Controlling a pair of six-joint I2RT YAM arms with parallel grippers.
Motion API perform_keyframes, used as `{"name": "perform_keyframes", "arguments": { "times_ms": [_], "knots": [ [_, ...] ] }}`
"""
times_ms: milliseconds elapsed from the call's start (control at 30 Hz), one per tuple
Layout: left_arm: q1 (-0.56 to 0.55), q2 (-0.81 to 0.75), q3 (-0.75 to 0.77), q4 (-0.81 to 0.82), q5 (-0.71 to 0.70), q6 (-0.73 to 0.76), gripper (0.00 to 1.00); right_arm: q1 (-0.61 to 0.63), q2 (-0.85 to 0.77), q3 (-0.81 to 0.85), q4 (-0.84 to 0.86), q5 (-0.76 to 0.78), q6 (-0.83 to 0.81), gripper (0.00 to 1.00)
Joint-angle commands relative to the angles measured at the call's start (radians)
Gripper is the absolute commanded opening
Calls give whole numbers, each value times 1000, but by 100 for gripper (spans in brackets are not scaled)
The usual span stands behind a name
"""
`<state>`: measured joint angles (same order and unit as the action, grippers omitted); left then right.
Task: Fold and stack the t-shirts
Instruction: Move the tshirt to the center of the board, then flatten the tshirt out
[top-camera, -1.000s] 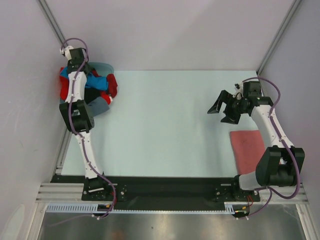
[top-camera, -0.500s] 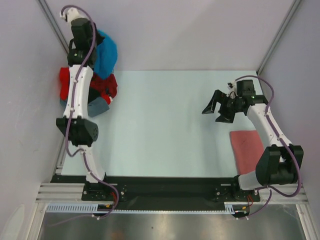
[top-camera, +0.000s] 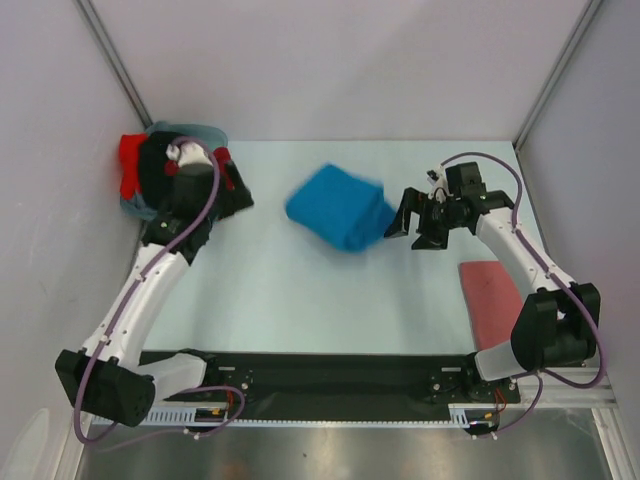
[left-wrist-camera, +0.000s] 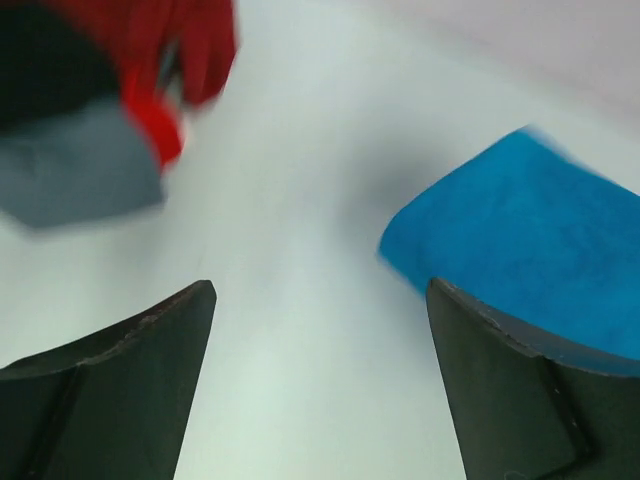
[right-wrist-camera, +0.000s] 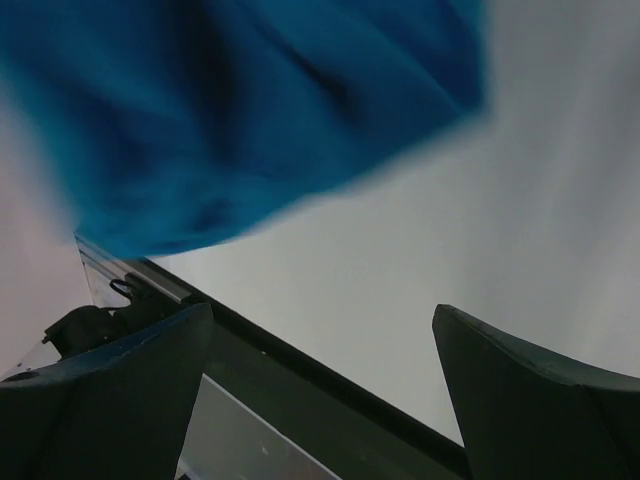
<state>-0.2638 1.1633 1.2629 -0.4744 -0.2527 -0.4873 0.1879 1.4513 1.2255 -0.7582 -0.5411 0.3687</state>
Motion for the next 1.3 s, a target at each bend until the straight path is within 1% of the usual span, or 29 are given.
{"name": "perform_keyframes", "arguments": {
  "times_ms": [0, 67, 100, 133, 167, 200, 267, 300, 333, 367, 400, 467, 500, 533, 600, 700, 800, 867, 900, 967, 1000, 1033, 1067, 1100, 1133, 1167, 1200, 1233, 1267],
  "knots": [
    [-3, -85, -160, -121, 27, 56, 92, -2, 9, -20, 5, 32, -19, 100],
    [-3, -114, -244, -121, 90, 58, 89, -2, 47, -27, -1, 43, -20, 100],
    [-3, -111, -264, -121, 163, 56, 88, -1, 61, -27, 0, 55, -20, 100],
    [-3, -100, -289, -119, 191, 53, 83, 2, 89, -29, 2, 59, -20, 100],
    [-3, -67, -296, -104, 232, 50, 81, 14, 99, -35, 19, 61, -27, 100],
    [-3, -42, -303, -87, 322, 55, 77, 19, 115, -35, 25, 73, -34, 100],
    [-8, 7, -307, -26, 419, 58, 73, 30, 164, -28, 46, 89, -34, 99],
    [-12, 63, -306, -4, 462, 56, 71, 30, 182, -17, 59, 86, -33, 93],
    [-37, 88, -290, 20, 516, 59, 69, 31, 204, -8, 81, 82, -24, 90],
    [-51, 114, -281, 34, 538, 64, 69, 31, 252, 5, 98, 75, -19, 86],
    [-69, 154, -272, 40, 552, 69, 67, 36, 276, 26, 117, 54, -14, 76],
    [-117, 185, -246, 54, 558, 62, 65, 38, 332, 51, 149, 55, -11, 66],
    [-127, 194, -243, 63, 573, 55, 63, 36, 386, 81, 148, 69, -20, 50],
    [-141, 203, -238, 74, 587, 47, 62, 35, 405, 103, 122, 85, -34, 43],
    [-152, 200, -235, 83, 593, 36, 62, 28, 420, 121, 120, 140, -73, 43],
    [-155, 155, -250, 80, 570, 42, 61, 28, 451, 127, 138, 136, -106, 48],
    [-155, 107, -266, 57, 555, 53, 61, 27, 491, 147, 123, 124, -105, 49],
    [-155, 84, -269, 36, 541, 53, 61, 27, 492, 137, 146, 127, -97, 45],
    [-155, 78, -269, 31, 529, 53, 61, 27, 486, 137, 151, 150, -88, 28],
    [-155, 69, -258, 8, 509, 52, 60, 27, 456, 173, 128, 196, -88, 6],
    [-155, 56, -252, -4, 494, 52, 59, 28, 439, 199, 102, 258, -83, 0],
    [-155, 49, -232, -35, 439, 49, 57, 34, 416, 218, 68, 277, -71, 0],
    [-155, 38, -220, -55, 402, 44, 54, 59, 352, 248, 65, 279, -70, 0],
    [-155, 9, -209, -79, 344, 36, 54, 85, 322, 259, 71, 239, -70, 0],
    [-153, -8, -189, -123, 241, 20, 54, 116, 295, 270, 79, 193, -74, 0],
    [-150, -26, -180, -145, 169, 10, 54, 192, 279, 304, 80, 52, -71, 0],
    [-141, -62, -162, -188, 76, -8, 54, 235, 284, 315, 80, -41, -65, 0],
    [-138, -82, -154, -208, 14, -16, 55, 281, 294, 315, 98, -147, -44, 0],
    [-132, -100, -146, -233, -46, -28, 57, 342, 328, 310, 124, -350, -34, 1]
  ]
}}
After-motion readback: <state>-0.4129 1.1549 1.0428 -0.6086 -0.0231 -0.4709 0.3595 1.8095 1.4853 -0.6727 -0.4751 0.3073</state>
